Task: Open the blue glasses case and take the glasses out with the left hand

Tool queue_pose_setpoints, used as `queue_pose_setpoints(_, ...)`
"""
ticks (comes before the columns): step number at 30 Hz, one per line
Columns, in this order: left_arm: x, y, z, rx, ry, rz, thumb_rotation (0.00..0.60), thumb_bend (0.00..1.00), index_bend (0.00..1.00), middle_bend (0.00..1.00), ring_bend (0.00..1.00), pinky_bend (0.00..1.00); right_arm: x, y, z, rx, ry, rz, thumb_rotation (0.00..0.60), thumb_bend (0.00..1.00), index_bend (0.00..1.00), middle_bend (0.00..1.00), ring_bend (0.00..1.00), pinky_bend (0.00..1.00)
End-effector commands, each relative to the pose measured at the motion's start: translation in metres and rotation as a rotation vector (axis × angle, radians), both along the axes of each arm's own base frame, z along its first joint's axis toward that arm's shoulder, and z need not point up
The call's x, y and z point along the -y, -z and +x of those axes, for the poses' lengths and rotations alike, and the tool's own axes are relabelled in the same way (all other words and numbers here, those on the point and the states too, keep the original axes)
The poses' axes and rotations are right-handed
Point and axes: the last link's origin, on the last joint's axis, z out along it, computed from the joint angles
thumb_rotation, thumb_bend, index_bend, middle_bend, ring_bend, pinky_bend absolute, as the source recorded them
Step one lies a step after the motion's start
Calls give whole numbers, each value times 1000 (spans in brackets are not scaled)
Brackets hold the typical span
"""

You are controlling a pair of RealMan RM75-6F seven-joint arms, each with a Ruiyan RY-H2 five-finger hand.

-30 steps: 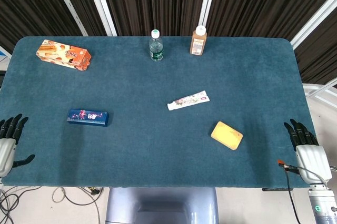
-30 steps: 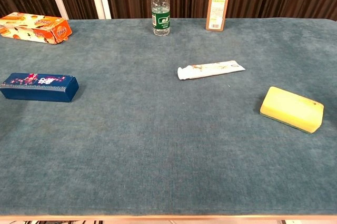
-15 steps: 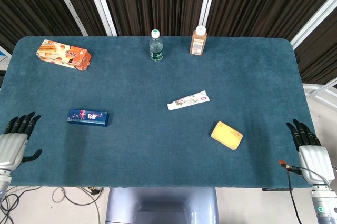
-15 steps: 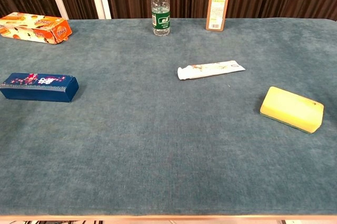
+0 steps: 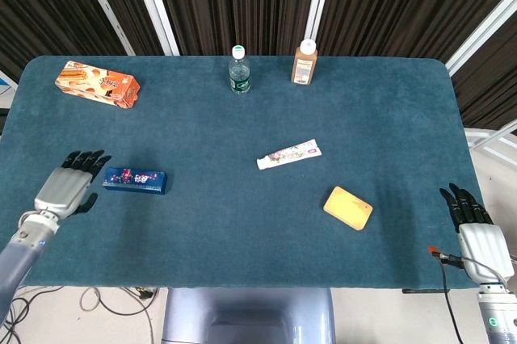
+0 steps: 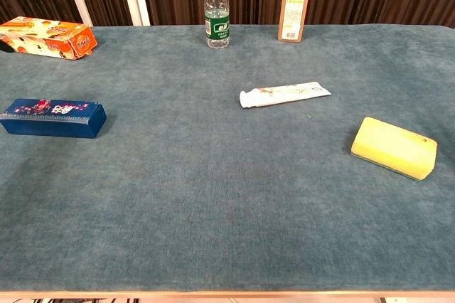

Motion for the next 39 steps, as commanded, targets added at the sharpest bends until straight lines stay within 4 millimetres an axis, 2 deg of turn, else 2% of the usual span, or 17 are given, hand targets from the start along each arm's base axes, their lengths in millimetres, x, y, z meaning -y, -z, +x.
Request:
queue_pose_setpoints(1,-19,9,4,-19,-6,-21,600,464,0,0,0,19,0,0,0,2,2,1,600,129,0,0,0,187)
queue_pose_setpoints(7,-34,24,3,-44,-42,-66,600,488,0,23,0,27,0,0,-1,8,8,3,600,131,0,0,0,187)
queue_pose_setpoints(13,-37,37,-1,-62,-73,-89,600,489,0,62,0,29,0,-1,-2,14,17,5,600,134,0,0,0,187)
queue_pose_setpoints(20,-33,44,-7,-74,-107,-104,600,492,0,103,0,29,0,-1,-1,17,17,7,600,143,0,0,0,187)
queue_pose_setpoints(30,-21,44,-21,-86,-168,-129,600,491,0,108,0,29,0,-1,-1,21,21,10,600,145,0,0,0,187)
queue_pose_setpoints(39,-14,47,-23,-86,-169,-145,600,491,0,114,0,29,-1,-1,-1,24,22,12,600,150,0,0,0,187)
